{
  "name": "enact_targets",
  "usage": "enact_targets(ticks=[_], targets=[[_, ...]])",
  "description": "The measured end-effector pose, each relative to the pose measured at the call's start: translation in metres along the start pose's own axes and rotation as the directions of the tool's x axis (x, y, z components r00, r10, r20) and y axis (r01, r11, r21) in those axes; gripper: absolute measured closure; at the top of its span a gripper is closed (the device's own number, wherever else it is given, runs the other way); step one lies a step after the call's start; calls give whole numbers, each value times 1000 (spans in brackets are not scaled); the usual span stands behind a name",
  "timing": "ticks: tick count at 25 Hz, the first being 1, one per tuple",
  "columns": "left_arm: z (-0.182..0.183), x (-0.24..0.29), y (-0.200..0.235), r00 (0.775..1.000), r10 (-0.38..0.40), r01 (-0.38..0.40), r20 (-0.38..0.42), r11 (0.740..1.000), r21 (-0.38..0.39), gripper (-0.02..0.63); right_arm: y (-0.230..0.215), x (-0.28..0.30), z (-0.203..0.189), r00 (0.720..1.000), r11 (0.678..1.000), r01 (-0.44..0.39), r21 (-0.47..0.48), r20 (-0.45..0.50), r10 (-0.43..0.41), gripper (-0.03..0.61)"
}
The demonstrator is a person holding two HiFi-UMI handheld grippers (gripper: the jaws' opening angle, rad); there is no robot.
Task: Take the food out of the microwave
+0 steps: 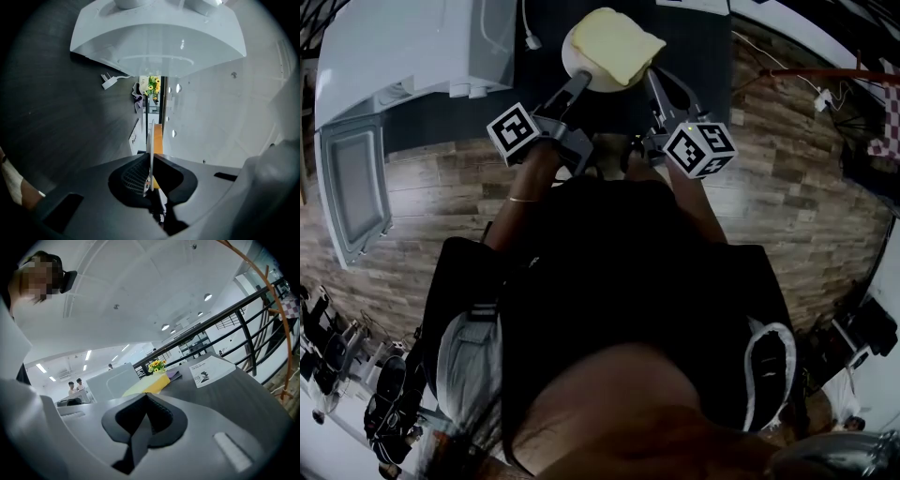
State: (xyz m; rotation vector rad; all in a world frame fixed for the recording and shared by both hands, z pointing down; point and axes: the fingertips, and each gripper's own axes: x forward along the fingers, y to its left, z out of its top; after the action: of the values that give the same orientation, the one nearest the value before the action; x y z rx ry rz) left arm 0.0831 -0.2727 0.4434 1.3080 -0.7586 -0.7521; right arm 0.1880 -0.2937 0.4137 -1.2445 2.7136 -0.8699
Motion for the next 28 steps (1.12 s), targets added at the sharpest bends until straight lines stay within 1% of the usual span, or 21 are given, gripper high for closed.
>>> enact_targets(ticks=[8,11,17,20,24,28], targets=[[2,6,12,999,27,-27,30,1000,-5,598,-12,7,-6,999,1000,-13,14,-46,14,578],[1,8,16,999,38,-38,29,999,2,598,-14,11,-5,999,1000,-17,10,-48,18,578],[1,11,29,997,64,-63,38,998,-11,598,-21,15,-11,997,1000,-22,18,-72,23,578],[3,11,33,996,78,-78,34,997,3,598,-23,14,-10,998,999,-16,28,-59,17,578],[3,12,39,995,97,-98,37,995,0,598,-27,9,-1,1000,1000,2,25,-11,-2,578],[6,14,49,991,127,-128,36,992,3,598,-32,4,2,1000,999,19,34,8,-20,578]])
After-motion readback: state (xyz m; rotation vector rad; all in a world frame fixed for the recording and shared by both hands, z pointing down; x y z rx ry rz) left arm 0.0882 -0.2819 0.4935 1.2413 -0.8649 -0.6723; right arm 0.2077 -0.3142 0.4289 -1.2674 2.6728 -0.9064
